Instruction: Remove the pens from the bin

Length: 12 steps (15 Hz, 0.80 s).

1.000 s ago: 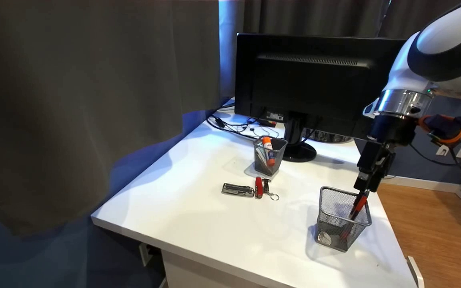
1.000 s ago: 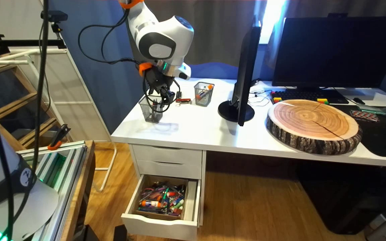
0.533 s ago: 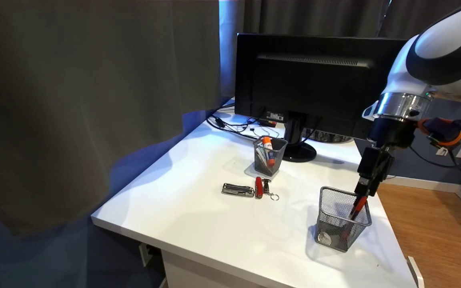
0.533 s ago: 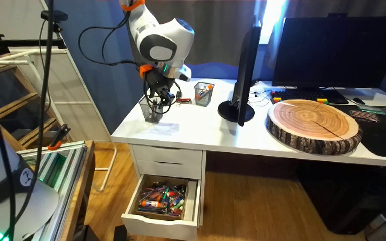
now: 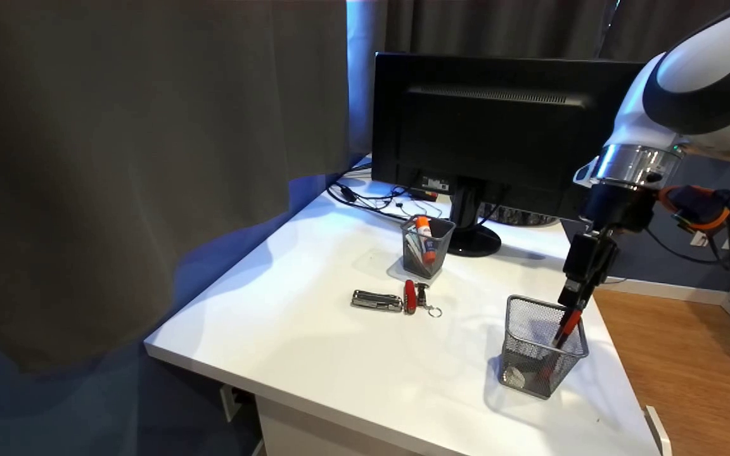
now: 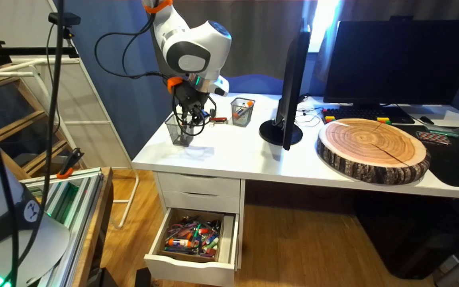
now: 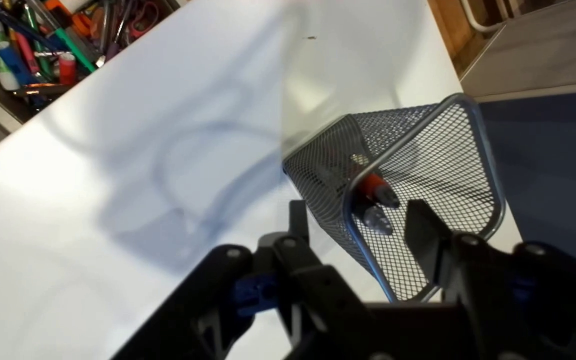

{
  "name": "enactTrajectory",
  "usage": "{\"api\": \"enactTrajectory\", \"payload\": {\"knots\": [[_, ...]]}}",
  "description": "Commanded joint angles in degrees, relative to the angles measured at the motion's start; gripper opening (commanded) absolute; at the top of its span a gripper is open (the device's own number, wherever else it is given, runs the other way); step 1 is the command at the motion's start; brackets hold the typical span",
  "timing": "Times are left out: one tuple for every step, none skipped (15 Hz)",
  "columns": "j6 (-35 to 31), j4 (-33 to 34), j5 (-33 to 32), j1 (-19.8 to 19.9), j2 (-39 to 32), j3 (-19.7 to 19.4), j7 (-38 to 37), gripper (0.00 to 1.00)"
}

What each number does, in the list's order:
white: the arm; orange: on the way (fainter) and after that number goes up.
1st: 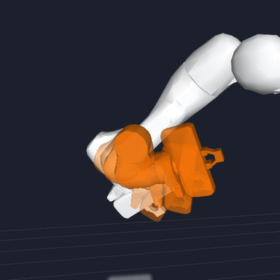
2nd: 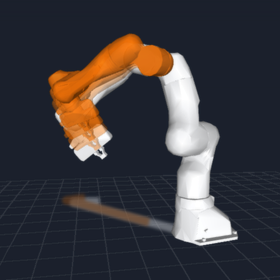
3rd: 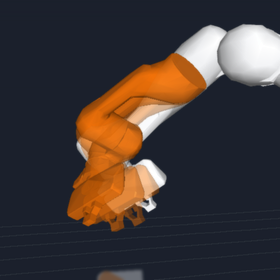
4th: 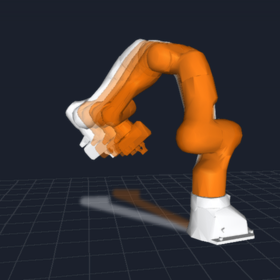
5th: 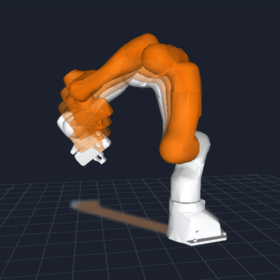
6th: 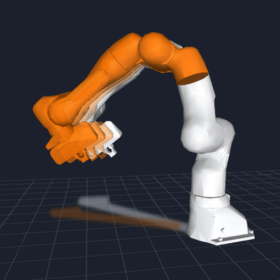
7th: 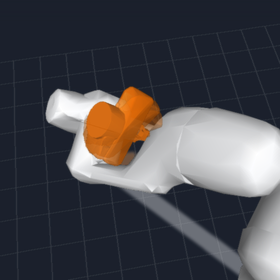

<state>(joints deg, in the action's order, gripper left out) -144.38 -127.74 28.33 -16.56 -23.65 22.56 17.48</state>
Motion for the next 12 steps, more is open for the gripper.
{"api": "enactTrajectory", "payload": {"knots": [[-0.8,-0.1,-1.6,1.0,0.0,1.0,-0.9,0.47],[-0.7,-0.1,-1.7,1.1,0.0,1.0,-1.0,0.47],[-0.6,-0.1,-1.7,1.1,0.0,0.9,-1.0,0.44],[-0.5,-0.2,-1.8,1.1,0.1,0.9,-1.2,0.38],[-0.4,-0.2,-1.9,1.1,0.2,0.9,-1.2,0.32],[-0.4,-0.2,-2.0,1.1,0.3,0.9,-1.3,0.20],[-0.4,-0.2,-2.0,1.1,0.3,0.8,-1.3,0.10],[-0.4,-0.3,-2.0,1.1,0.3,0.9,-1.3,0.03],[-0.3,-0.2,-2.0,1.1,0.3,0.8,-1.3,0.00],[-0.3,-0.2,-2.0,1.2,0.3,0.9,-1.2,0.00],[-0.3,-0.2,-1.9,1.2,0.3,0.9,-1.2,0.02],[-0.2,-0.2,-1.9,1.2,0.3,0.9,-1.2,0.03]]}}
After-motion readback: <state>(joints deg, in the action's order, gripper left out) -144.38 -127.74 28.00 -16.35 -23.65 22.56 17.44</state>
